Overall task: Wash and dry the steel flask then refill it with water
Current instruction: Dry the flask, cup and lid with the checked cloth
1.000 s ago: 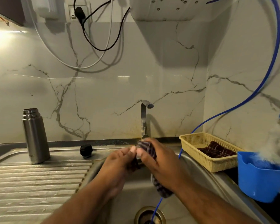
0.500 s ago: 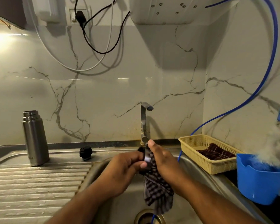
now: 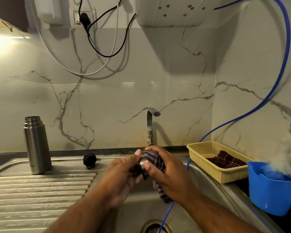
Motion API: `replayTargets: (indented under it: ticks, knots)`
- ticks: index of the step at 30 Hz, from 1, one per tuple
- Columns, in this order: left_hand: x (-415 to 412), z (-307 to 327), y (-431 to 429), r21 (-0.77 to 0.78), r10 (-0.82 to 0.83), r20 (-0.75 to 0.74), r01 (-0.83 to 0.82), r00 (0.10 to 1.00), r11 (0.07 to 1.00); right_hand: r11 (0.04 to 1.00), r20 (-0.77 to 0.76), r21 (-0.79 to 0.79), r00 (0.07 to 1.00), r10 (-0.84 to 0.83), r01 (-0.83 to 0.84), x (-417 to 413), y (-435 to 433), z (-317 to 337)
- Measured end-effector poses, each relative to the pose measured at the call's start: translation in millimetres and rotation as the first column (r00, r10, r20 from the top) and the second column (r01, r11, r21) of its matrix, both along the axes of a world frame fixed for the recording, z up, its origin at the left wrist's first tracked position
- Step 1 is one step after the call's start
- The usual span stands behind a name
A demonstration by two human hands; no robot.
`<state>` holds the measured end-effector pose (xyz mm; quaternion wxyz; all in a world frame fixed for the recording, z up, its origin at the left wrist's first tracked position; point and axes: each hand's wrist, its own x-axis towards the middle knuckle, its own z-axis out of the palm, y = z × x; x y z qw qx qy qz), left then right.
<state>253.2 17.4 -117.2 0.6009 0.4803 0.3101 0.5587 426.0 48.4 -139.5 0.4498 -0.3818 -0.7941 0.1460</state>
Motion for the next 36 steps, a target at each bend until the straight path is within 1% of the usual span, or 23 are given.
replayTargets:
  ticks: [2,4,6,8,10,12,13,15,17,19,21,22,24,26,27,28,29,30,31,32,33,35,36]
  knots:
    - [-3.8,0.9,0.8,-0.081,-0.047,0.146,0.059,0.988,0.995,0.99,0.106,0.142,0.994,-0.03,0.015,3.0,1.1,2.9]
    - [-4.5,2.7,0.2,-0.019,-0.081,0.132,0.085,0.988,0.996,0.981,0.114,0.196,0.993,-0.034,0.011,5.4,1.3,5.3]
    - [-1.3,-0.3,-1.8,0.203,0.021,-0.195,0.02,0.981,0.979,0.995,-0.037,0.094,0.999,0.02,-0.016,4.4,-0.5,5.5]
    - [1.6,-0.8,-4.1,0.474,0.284,-0.533,0.003,0.797,0.881,0.996,-0.239,-0.084,0.971,0.015,-0.037,0.9,-2.4,5.8]
    - [2.0,-1.0,-4.3,0.595,0.407,-0.63,0.075,0.661,0.8,0.978,-0.332,-0.205,0.943,-0.035,-0.036,-0.2,-2.4,6.6]
    - [0.9,-1.1,-3.5,0.607,0.403,-0.639,0.108,0.655,0.788,0.971,-0.344,-0.234,0.938,-0.046,-0.039,0.1,-3.4,7.9]
    - [0.4,-0.6,-4.6,0.586,0.365,-0.623,0.103,0.691,0.804,0.976,-0.335,-0.216,0.941,-0.038,-0.038,0.5,-3.8,8.7]
    - [1.4,1.8,-7.3,0.439,0.189,-0.49,0.053,0.851,0.897,0.987,-0.26,-0.159,0.966,-0.013,-0.029,1.6,-5.2,8.8]
    - [1.3,3.3,-6.2,0.138,-0.008,-0.176,0.033,0.984,0.99,0.999,-0.071,-0.043,0.997,0.011,-0.014,3.7,-6.4,7.1]
    - [-0.8,2.3,-3.3,-0.045,-0.022,0.05,0.024,0.999,0.999,0.989,0.129,0.143,0.992,0.007,-0.026,5.3,-3.5,3.9]
    - [-1.4,1.8,-2.7,-0.037,-0.006,0.062,0.009,0.998,0.999,0.971,0.143,0.23,0.989,0.032,-0.064,4.9,0.5,1.7]
    - [-3.8,-0.2,-0.8,0.03,-0.009,0.005,0.008,1.0,1.0,0.973,0.076,0.212,0.994,0.075,-0.089,3.5,0.7,2.5]
    - [-5.4,-1.5,0.1,0.283,0.071,-0.278,0.012,0.958,0.959,0.985,-0.087,0.125,0.988,0.129,-0.118,-0.4,-1.2,3.1]
    - [-8.0,-1.9,0.2,0.547,0.308,-0.527,0.039,0.792,0.836,0.994,-0.228,-0.062,0.971,0.076,-0.092,-5.6,-7.1,4.3]
    - [-8.4,-1.7,0.4,0.622,0.389,-0.589,0.09,0.708,0.778,0.966,-0.319,-0.233,0.947,0.035,-0.114,-6.7,-8.8,6.3]
    - [-9.1,-2.9,1.9,0.676,0.467,-0.64,0.159,0.61,0.719,0.883,-0.421,-0.429,0.907,-0.01,-0.19,-6.9,-8.7,7.6]
    - [-9.0,-4.3,3.6,0.702,0.536,-0.682,0.242,0.498,0.67,0.75,-0.504,-0.591,0.862,-0.057,-0.296,-5.0,-5.9,7.3]
    - [-9.0,-6.5,5.1,0.702,0.589,-0.71,0.31,0.387,0.642,0.618,-0.558,-0.685,0.823,-0.106,-0.385,-1.1,-2.6,6.5]
    - [-9.2,-7.4,5.3,0.695,0.613,-0.719,0.343,0.327,0.632,0.528,-0.586,-0.726,0.798,-0.141,-0.44,2.1,0.4,6.5]
    - [-9.8,-9.1,6.3,0.685,0.61,-0.728,0.339,0.312,0.645,0.493,-0.593,-0.742,0.788,-0.166,-0.455,3.5,2.5,6.8]
    - [-9.3,-9.5,5.1,0.668,0.575,-0.742,0.308,0.344,0.678,0.507,-0.576,-0.75,0.796,-0.186,-0.424,2.9,4.6,6.0]
    - [-10.2,-10.8,4.2,0.613,0.462,-0.733,0.191,0.5,0.766,0.68,-0.433,-0.708,0.878,-0.203,-0.192,-2.4,2.5,3.4]
    - [-9.1,-11.4,3.7,0.57,0.409,-0.703,0.117,0.582,0.813,0.789,-0.329,-0.612,0.926,-0.186,-0.059,-4.7,-2.0,4.4]
